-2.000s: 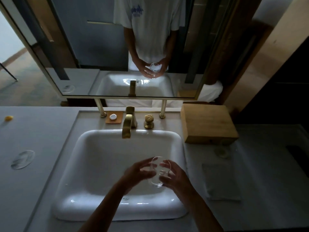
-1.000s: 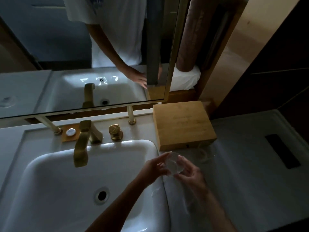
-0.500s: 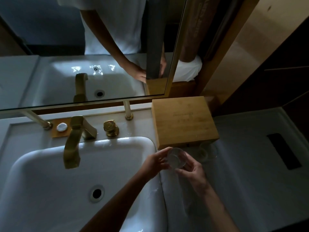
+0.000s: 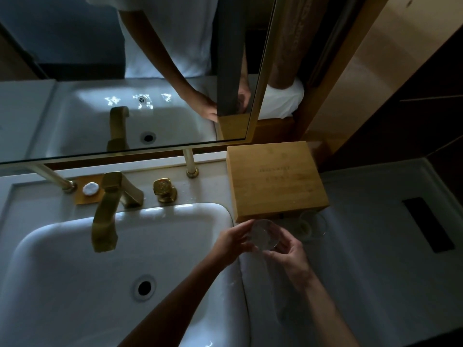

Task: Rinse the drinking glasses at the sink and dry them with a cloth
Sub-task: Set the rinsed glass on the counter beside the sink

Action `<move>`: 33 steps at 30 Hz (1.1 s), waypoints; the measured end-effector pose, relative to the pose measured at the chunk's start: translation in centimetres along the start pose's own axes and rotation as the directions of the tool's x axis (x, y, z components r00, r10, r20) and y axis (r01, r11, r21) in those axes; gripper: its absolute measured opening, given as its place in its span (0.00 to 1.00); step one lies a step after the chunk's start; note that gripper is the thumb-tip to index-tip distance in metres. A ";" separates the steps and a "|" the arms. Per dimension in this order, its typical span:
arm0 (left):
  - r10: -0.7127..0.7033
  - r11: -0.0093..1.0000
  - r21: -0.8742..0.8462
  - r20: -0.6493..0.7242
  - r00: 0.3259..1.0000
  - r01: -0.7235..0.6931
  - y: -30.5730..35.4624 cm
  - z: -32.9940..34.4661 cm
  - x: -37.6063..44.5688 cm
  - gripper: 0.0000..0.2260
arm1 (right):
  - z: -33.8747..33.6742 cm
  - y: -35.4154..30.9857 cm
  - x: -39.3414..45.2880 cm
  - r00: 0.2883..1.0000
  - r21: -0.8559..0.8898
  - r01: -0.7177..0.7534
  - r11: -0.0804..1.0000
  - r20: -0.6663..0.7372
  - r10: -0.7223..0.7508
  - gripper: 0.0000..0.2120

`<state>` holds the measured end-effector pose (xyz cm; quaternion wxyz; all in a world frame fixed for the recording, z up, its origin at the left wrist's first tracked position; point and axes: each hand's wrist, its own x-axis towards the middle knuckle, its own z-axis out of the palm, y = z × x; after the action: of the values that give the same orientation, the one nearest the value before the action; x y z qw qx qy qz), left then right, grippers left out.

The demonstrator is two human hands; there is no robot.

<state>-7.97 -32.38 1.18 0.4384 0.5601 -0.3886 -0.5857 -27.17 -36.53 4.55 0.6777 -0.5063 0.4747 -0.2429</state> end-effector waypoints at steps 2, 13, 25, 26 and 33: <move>0.006 1.000 -0.013 -0.008 1.000 -0.006 0.0 0.2 -0.1 0.35 | 0.0 0.1 0.1 1.000 0.009 -0.005 1.000 -0.001 0.005 0.32; 0.056 0.988 0.150 -0.088 0.995 -0.043 -0.8 -0.6 -0.7 0.21 | 0.3 1.5 -0.4 0.990 0.088 -0.087 0.992 -0.106 0.096 0.43; 0.067 0.959 0.281 -0.297 0.953 0.020 0.3 -2.9 -7.2 0.09 | 0.7 2.2 -3.1 0.961 0.006 -0.040 0.999 -0.272 0.041 0.22; 0.072 0.958 0.285 -0.321 0.944 0.024 0.1 -3.0 -8.1 0.09 | 0.7 2.3 -3.6 0.963 -0.017 -0.029 0.999 -0.270 0.024 0.22; 0.145 0.884 0.461 -0.422 0.895 0.074 -2.2 -2.7 -15.1 0.04 | 0.7 3.9 -6.5 0.954 -0.152 0.035 0.988 -0.290 -0.078 0.17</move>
<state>-5.61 -17.28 3.71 0.3792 0.7600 -0.4176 -0.3229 -29.95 -29.57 3.57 0.5536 -0.5257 0.5720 -0.2998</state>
